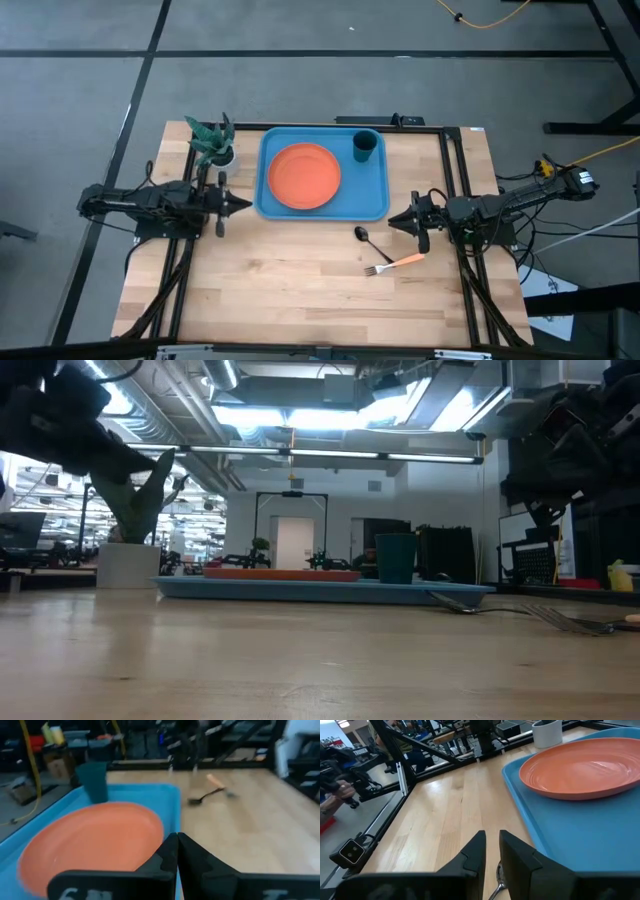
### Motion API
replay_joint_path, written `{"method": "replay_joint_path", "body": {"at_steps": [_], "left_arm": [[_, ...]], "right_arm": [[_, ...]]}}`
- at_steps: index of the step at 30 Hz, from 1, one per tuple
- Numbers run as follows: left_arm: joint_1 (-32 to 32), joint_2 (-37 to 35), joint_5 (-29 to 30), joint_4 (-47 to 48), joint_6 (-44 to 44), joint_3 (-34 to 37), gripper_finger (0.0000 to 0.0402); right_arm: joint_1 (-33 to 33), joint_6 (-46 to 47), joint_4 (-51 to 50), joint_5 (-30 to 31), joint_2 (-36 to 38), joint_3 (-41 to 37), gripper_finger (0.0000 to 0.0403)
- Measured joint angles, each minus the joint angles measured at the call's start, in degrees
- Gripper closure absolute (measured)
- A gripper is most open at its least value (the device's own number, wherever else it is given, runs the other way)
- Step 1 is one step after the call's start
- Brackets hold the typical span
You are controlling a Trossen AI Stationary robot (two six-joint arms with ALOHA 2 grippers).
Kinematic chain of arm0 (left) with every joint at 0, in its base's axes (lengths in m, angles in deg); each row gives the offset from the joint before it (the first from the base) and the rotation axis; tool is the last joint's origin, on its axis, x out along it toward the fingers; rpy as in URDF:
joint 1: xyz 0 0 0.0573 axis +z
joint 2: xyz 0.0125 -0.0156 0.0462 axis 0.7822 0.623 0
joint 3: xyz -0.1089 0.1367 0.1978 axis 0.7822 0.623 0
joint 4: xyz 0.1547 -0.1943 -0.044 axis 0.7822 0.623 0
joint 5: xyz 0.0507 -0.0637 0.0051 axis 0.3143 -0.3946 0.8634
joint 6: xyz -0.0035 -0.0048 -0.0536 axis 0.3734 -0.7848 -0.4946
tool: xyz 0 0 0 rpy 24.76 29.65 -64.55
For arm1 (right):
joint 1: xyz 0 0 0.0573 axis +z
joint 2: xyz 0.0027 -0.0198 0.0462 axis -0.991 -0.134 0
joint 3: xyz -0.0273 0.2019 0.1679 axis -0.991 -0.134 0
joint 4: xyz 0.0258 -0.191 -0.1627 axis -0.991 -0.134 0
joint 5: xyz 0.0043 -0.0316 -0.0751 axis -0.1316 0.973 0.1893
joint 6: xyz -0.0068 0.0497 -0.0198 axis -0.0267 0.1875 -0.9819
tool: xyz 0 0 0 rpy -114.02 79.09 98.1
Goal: Pick and place plate/cup/fork/spoon on tray
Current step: Put the black spoon on the blue tray
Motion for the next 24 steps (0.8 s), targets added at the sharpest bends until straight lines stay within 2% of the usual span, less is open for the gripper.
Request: {"method": "replay_joint_path", "body": {"at_steps": [4, 6, 17, 24], "left_arm": [[0.00, -0.21, -5.24, -12.22, -0.19, 4.06, 0.0401], [0.11, 0.16, -6.93, -12.37, 0.08, 4.13, 0.0401], [4.38, 1.10, -6.21, -12.53, -0.32, 4.15, 0.0401], [5.16, 1.10, -6.12, -12.55, -0.14, 4.15, 0.0401]], "right_arm": [[0.00, 0.08, 0.04, 0.27, 0.00, 0.00, 0.0343], [0.01, 0.10, 0.08, 0.32, 0.02, 0.00, 0.0343], [0.00, 0.11, -0.09, 0.28, 0.01, 0.00, 0.0343], [0.02, -0.07, -0.51, -4.12, 0.02, 0.00, 0.0343]]}}
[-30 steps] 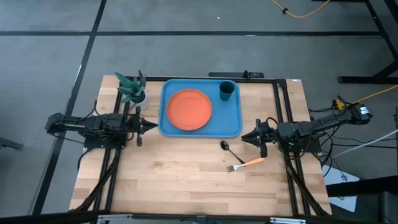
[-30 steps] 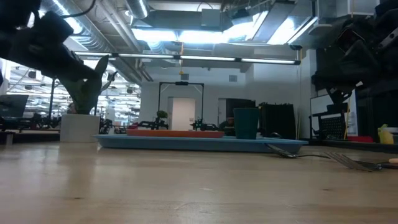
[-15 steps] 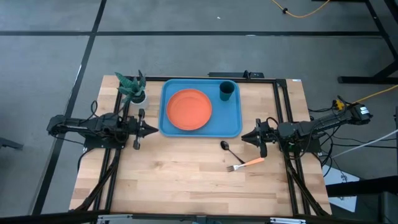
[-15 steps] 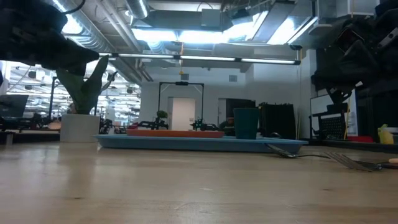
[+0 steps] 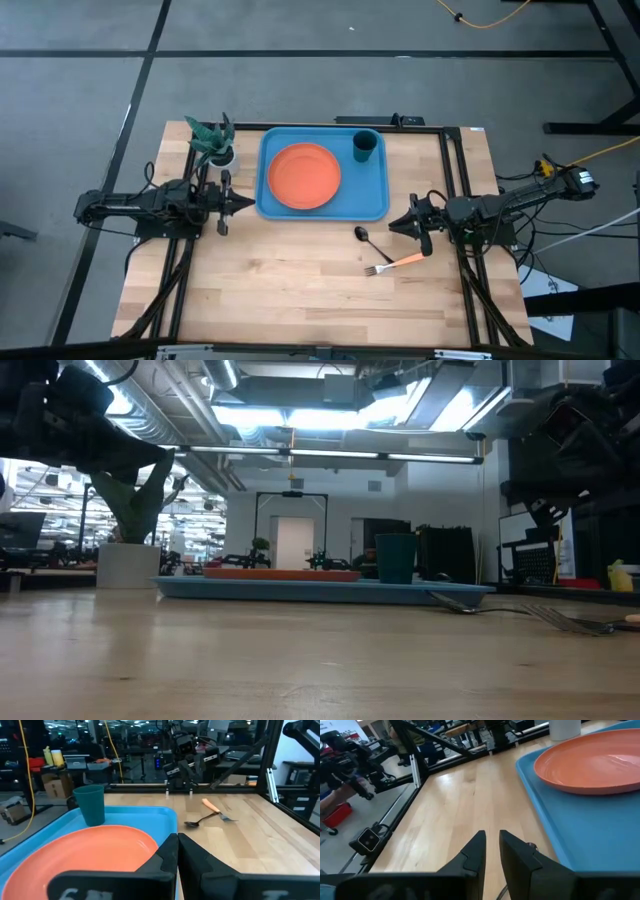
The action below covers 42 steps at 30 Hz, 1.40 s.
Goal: Pick and place plate/cup/fork/spoon on tray
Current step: Put the black spoon on the blue tray
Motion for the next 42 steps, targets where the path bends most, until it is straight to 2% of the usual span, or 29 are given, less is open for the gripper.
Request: {"method": "replay_joint_path", "body": {"at_steps": [4, 9, 14, 21, 28, 34, 42], "left_arm": [[0.00, 0.00, 0.02, 0.00, 0.20, 0.00, 0.0401], [0.00, 0.00, 0.04, 0.00, 0.22, 0.00, 0.0401], [0.00, 0.00, 0.04, 0.00, 0.22, 0.00, 0.0401], [0.00, 0.00, 0.04, 0.00, 0.22, 0.00, 0.0401], [0.00, 0.00, 0.07, 0.00, 0.24, 0.00, 0.0401], [0.00, 0.00, 0.07, 0.00, 0.24, 0.00, 0.0401], [0.00, 0.00, 0.07, 0.00, 0.24, 0.00, 0.0401]], "right_arm": [[0.00, 0.07, 1.25, 0.00, 0.00, 0.00, 0.0343], [0.00, 1.55, 10.45, -0.40, 0.02, 0.02, 0.0343], [0.00, -1.65, 17.96, -4.93, 0.02, 0.05, 0.0343], [0.00, -0.67, 18.10, -5.69, 0.00, 0.05, 0.0343], [0.00, 1.34, 17.64, -9.65, -0.02, 0.07, 0.0343], [0.00, -1.91, 16.96, -9.64, -0.02, 0.04, 0.0343], [0.00, 2.29, 17.74, -9.62, -0.02, 0.04, 0.0343]]}}
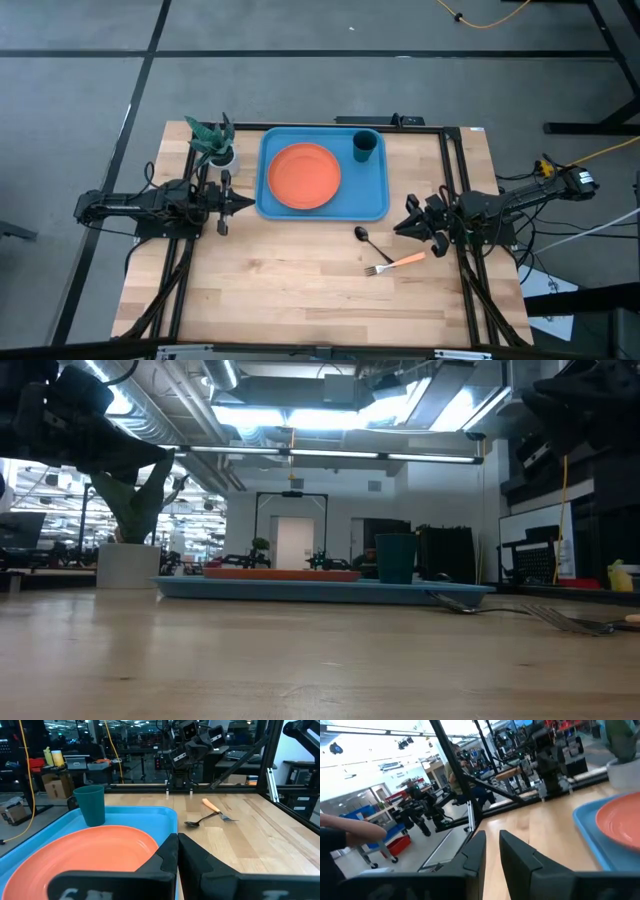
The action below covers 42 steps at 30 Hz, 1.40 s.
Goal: Pick and place plate/cup/fork/spoon on tray
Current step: Put the black spoon on the blue tray
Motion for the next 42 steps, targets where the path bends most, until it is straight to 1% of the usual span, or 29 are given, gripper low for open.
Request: {"method": "replay_joint_path", "body": {"at_steps": [4, 8, 9, 10, 12, 14, 16, 18, 19, 20, 21, 22, 23, 24, 25, 26, 27, 28, 29, 31, 33, 35, 37, 38, 40, 42], "left_arm": [[0.00, 0.00, 0.00, 0.00, 0.00, 0.00, 0.0401], [0.00, 0.00, 0.00, 0.00, 0.00, 0.00, 0.0401], [0.00, 0.00, 0.00, 0.00, 0.00, 0.00, 0.0401], [0.00, 0.00, 0.00, 0.00, 0.00, 0.00, 0.0401], [0.00, 0.00, 0.00, 0.00, 0.00, 0.00, 0.0401], [0.00, 0.00, 0.00, 0.00, 0.00, 0.00, 0.0401], [0.00, 0.00, 0.01, 0.00, 0.00, 0.00, 0.0401], [0.00, 0.00, 0.01, 0.00, 0.00, 0.00, 0.0401], [0.00, 0.00, 0.00, 0.00, 0.00, 0.00, 0.0401], [0.00, 0.00, 0.00, 0.00, 0.00, 0.00, 0.0401], [0.00, 0.00, 0.00, 0.00, 0.00, 0.00, 0.0401], [0.00, 0.00, 0.02, 0.00, 0.00, 0.00, 0.0401], [0.00, 0.00, 0.00, 0.00, 0.00, 0.00, 0.0401], [0.00, 0.00, 0.01, 0.00, 0.00, 0.00, 0.0401], [0.00, 0.00, 0.00, 0.00, 0.01, 0.00, 0.0401], [0.00, 0.00, 0.00, 0.00, 0.01, 0.00, 0.0401], [0.00, 0.00, 0.01, 0.00, 0.00, 0.00, 0.0401], [0.00, 0.00, 0.00, 0.00, 0.00, 0.00, 0.0401], [0.00, 0.00, 0.01, 0.00, 0.00, 0.00, 0.0401], [0.00, 0.00, 0.00, 0.00, 0.00, 0.00, 0.0401], [0.00, 0.00, 0.02, 0.00, 0.00, 0.00, 0.0401], [0.00, 0.00, 0.02, 0.00, 0.00, 0.00, 0.0401], [0.00, 0.00, 0.01, 0.00, 0.00, 0.00, 0.0401], [-0.01, 0.00, 0.00, 0.00, 0.00, 0.00, 0.0401], [-0.02, 0.00, 0.02, 0.00, 0.02, 0.00, 0.0401], [-0.02, 0.00, 0.02, 0.00, 0.00, 0.00, 0.0401]], "right_arm": [[0.00, -6.10, 0.75, 0.00, 0.00, 0.00, 0.0343], [0.00, -15.04, 1.39, -0.06, 0.00, 0.00, 0.0343], [0.01, -16.44, 1.84, -0.90, 0.00, 0.00, 0.0343], [0.02, -16.53, 2.21, -2.41, 0.00, 0.13, 0.0343], [0.02, -11.74, 2.57, -6.69, -0.09, 2.32, 0.0343], [0.10, -7.06, 3.19, -12.00, -0.01, 7.17, 0.0343], [1.16, -6.84, 1.07, -16.21, -0.53, 12.47, 0.0343], [3.13, -11.85, -5.01, -17.41, -2.05, 18.56, 0.0343], [4.11, -15.08, -10.18, -16.53, -3.01, 21.71, 0.0343], [5.11, -17.41, -17.22, -13.60, -4.19, 25.41, 0.0343], [5.95, -18.23, -26.04, -8.68, -5.70, 29.31, 0.0343], [6.70, -17.04, -36.18, -2.53, -7.44, 33.28, 0.0343], [7.30, -13.89, -47.16, 3.87, -9.64, 37.28, 0.0343], [7.74, -8.73, -57.68, 9.78, -12.18, 41.11, 0.0343], [8.09, -2.61, -66.79, 14.65, -15.05, 44.63, 0.0343], [8.39, 3.96, -74.53, 17.38, -17.76, 47.72, 0.0343], [8.69, 9.63, -80.75, 18.23, -20.53, 50.55, 0.0343], [9.06, 13.97, -85.60, 17.61, -23.20, 52.71, 0.0343], [9.41, 16.77, -89.50, 15.47, -25.74, 54.22, 0.0343], [10.24, 19.17, -93.83, 8.90, -30.81, 55.69, 0.0343], [11.45, 20.30, -93.11, 2.47, -34.57, 56.01, 0.0343], [12.77, 20.27, -92.40, -1.38, -38.42, 56.08, 0.0343], [13.91, 20.20, -92.45, -1.76, -42.08, 56.06, 0.0343], [14.22, 20.19, -92.47, -0.90, -43.55, 56.06, 0.0343], [14.47, 20.54, -92.22, 2.56, -46.51, 56.06, 0.0343], [14.44, 21.48, -90.87, 4.67, -49.26, 56.06, 0.0343]]}}
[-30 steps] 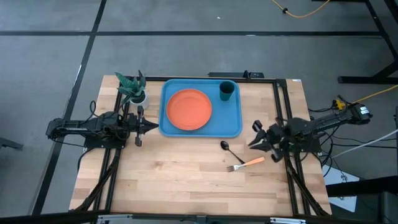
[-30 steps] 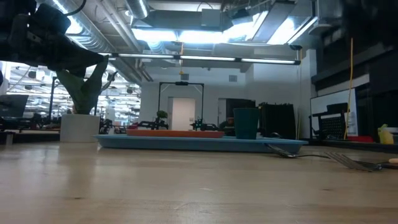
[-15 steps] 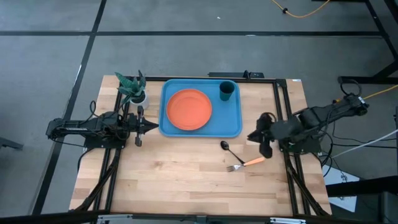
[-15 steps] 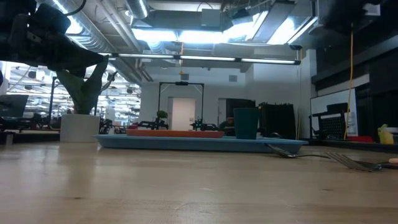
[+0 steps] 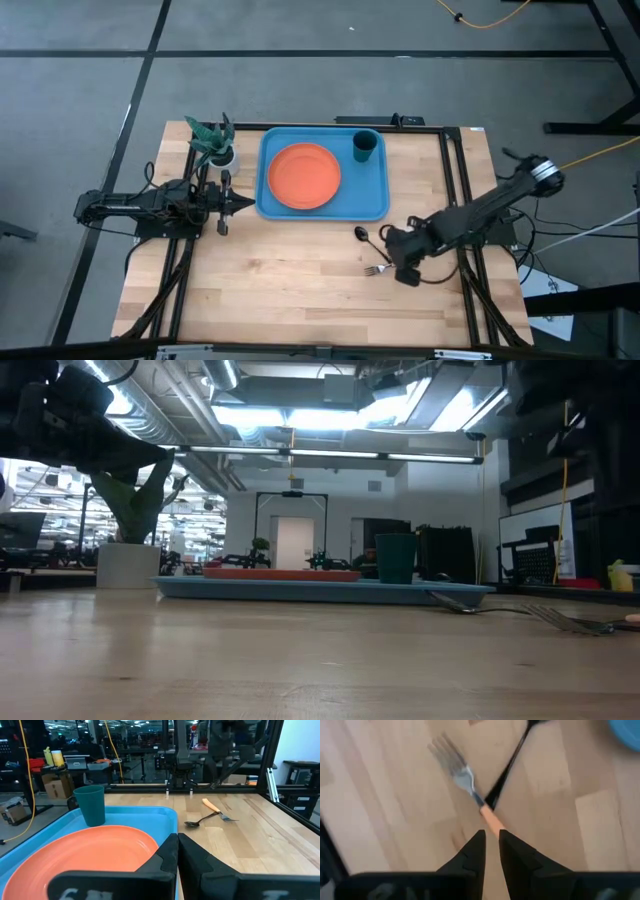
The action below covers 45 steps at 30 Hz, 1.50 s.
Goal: Pick and place plate/cup/fork/spoon on tray
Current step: Put the black spoon on the blue tray
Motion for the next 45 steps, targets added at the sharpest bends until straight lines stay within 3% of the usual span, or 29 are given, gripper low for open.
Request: {"method": "replay_joint_path", "body": {"at_steps": [9, 19, 25, 32, 39, 45], "left_arm": [[0.00, 0.00, -0.02, 0.00, 0.00, 0.00, 0.0401], [0.00, 0.00, -0.01, 0.00, 0.00, 0.00, 0.0401], [0.00, 0.02, -0.02, 0.00, 0.00, 0.00, 0.0401], [0.00, 0.02, -0.02, 0.00, 0.00, 0.00, 0.0401], [0.00, 0.02, -0.02, 0.00, 0.00, 0.00, 0.0401], [0.01, 0.02, -0.02, 0.00, 0.00, 0.00, 0.0401]], "right_arm": [[-3.80, -4.71, 11.64, 2.88, -9.51, -0.02, 0.0343], [-9.19, -4.11, 14.13, 4.92, -17.51, -0.09, 0.0342], [-11.32, -0.09, 13.78, 5.39, -18.38, -0.09, 0.0342], [-11.97, 12.26, 14.29, 6.15, -18.06, -0.09, 0.0343], [-11.86, 13.73, 14.33, 4.10, -18.06, -0.09, 0.0343], [-11.84, 10.94, 17.42, 6.34, -18.06, -0.02, 0.0343]]}}
